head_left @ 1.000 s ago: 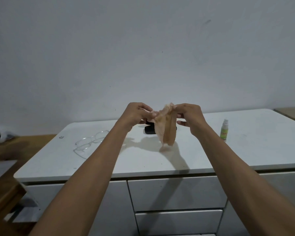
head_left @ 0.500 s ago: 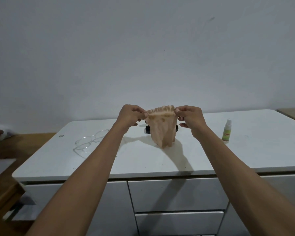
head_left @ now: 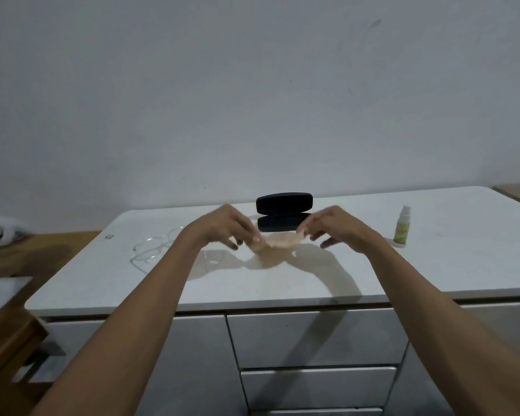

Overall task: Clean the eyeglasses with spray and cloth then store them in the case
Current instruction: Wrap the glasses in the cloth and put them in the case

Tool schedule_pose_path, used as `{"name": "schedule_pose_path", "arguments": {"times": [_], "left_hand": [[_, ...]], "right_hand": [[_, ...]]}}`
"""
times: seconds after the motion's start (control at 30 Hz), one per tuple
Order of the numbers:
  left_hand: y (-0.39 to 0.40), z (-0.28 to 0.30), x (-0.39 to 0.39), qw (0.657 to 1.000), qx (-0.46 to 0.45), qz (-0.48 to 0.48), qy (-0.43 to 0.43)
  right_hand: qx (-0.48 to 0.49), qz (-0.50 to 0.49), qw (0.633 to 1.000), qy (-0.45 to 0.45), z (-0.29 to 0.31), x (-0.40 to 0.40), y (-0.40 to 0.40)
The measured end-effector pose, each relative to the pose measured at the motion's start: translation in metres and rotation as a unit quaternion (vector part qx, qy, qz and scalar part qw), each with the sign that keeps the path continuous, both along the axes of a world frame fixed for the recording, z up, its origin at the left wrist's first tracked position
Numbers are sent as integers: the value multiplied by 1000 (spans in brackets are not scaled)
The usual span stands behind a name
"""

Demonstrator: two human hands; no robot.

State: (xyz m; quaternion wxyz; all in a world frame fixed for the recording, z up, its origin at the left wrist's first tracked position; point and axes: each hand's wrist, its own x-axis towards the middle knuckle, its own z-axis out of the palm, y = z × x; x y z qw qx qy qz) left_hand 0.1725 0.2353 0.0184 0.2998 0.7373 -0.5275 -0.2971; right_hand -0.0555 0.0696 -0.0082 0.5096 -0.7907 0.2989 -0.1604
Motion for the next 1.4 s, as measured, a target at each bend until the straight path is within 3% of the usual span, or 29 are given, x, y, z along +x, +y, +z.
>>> {"name": "schedule_pose_path", "arguments": {"times": [0.13,0.23,0.3,0.4,0.57,0.67,0.93,1.27,1.4], "left_hand": [[13,-20,-18,983,177,-42,-4],[18,-22,-27,973,224,-54,11],[17,-21,-26,981,190,-34,21],[7,-26,-18,996,67,52,9],[-25,-50,-11,975,-69,210,-20],[-38,-67,-7,963,-77,246,-81],[-54,-78,-5,962,-40,244,-119],[-58,-89,2,944,-78,292,-130],[-55,-88,2,939,-79,300,-150]], "right_hand": [[14,68,990,124,-12,-6,10],[27,68,988,135,-14,-7,12],[-16,31,991,133,-16,-4,9],[-68,-67,990,100,-26,9,0],[-143,-133,976,99,-43,38,-4],[-187,-162,961,120,-50,50,-2],[-236,-188,941,156,-59,74,3],[-212,-233,947,61,-64,79,-4],[-237,-244,938,67,-69,77,-1]]}}
